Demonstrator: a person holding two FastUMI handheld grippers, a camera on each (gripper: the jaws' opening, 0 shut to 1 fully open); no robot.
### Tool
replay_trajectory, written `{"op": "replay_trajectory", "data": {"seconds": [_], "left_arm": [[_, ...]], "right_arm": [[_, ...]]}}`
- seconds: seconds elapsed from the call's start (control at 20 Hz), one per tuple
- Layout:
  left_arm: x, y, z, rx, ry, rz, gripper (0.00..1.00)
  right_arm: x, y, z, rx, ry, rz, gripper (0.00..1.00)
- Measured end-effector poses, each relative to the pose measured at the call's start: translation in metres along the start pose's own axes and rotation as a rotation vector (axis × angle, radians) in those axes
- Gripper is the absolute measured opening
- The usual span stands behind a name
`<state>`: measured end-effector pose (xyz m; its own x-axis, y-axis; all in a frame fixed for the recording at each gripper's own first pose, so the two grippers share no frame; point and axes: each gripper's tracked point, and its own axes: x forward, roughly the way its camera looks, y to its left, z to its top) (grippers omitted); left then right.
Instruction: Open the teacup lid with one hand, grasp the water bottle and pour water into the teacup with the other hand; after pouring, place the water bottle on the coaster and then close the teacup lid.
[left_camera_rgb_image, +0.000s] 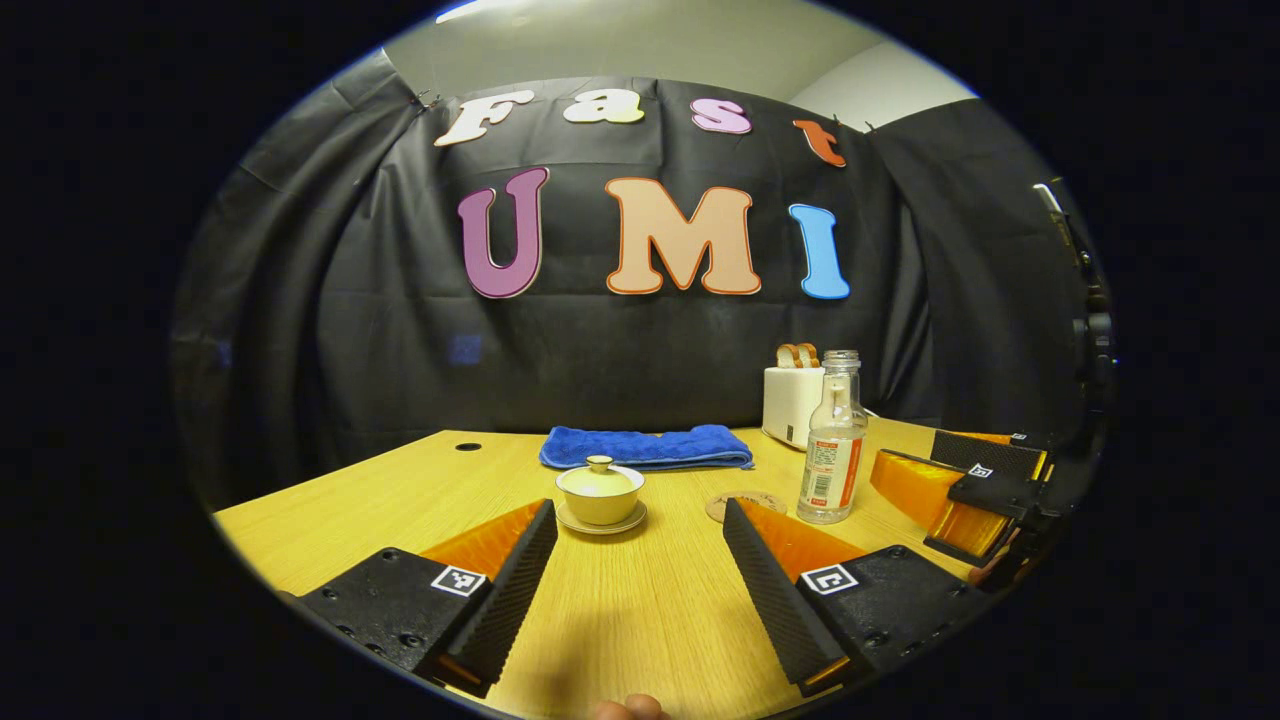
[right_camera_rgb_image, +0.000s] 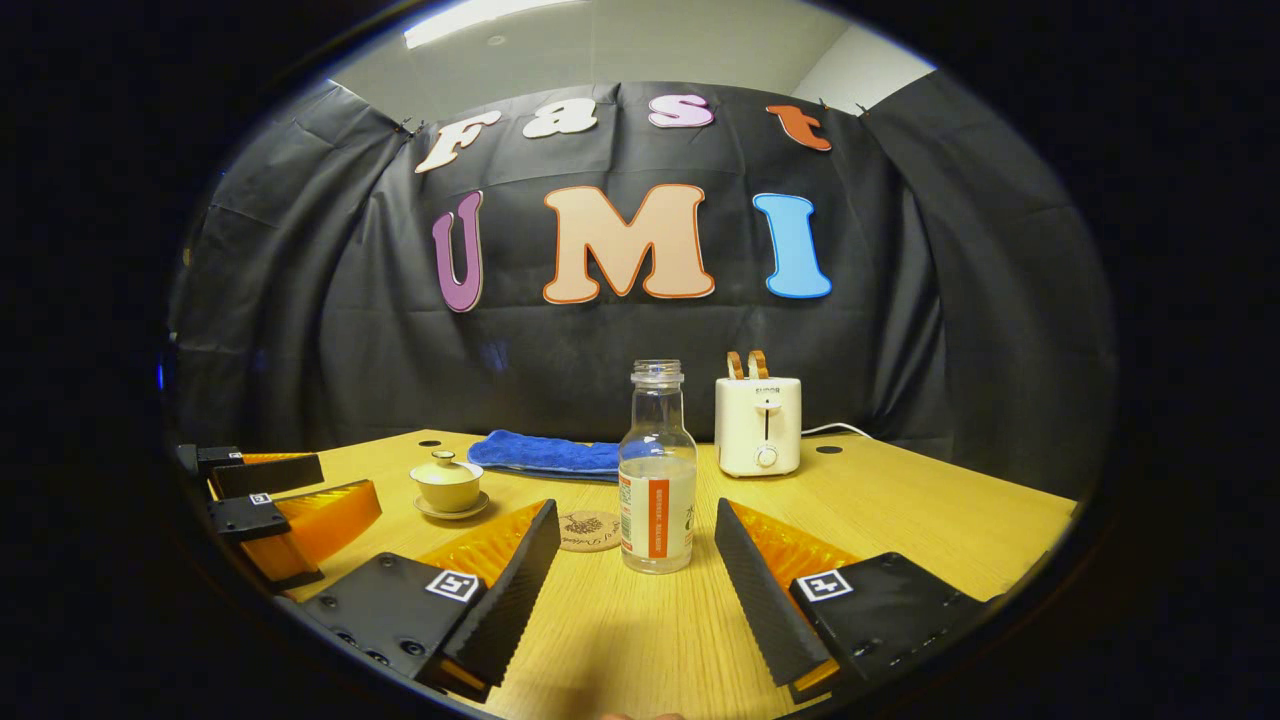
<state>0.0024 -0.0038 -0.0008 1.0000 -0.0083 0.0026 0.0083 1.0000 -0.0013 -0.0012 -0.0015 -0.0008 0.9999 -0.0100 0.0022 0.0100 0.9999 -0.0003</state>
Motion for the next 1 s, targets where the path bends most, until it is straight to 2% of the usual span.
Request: {"op": "replay_trajectory", "data": {"seconds": [0.45,0.7,0.85,1.0], "left_arm": [[0.0,-0.002,-0.002,0.001,-0.001,-0.008,1.0],[0.01,-0.003,-0.001,-0.001,-0.002,-0.015,0.98],[0.033,0.002,-0.001,0.001,-0.006,0.001,0.98],[0.079,0.014,-0.002,0.005,-0.004,0.037,0.97]], "right_arm": [[0.001,0.0,0.0,0.0,0.001,0.0,0.98],[0.0,0.0,0.0,0.0,0.0,-0.004,0.98],[0.002,0.002,0.0,0.0,0.002,0.01,0.98],[0.005,-0.003,-0.001,0.001,0.003,0.011,0.98]]}}
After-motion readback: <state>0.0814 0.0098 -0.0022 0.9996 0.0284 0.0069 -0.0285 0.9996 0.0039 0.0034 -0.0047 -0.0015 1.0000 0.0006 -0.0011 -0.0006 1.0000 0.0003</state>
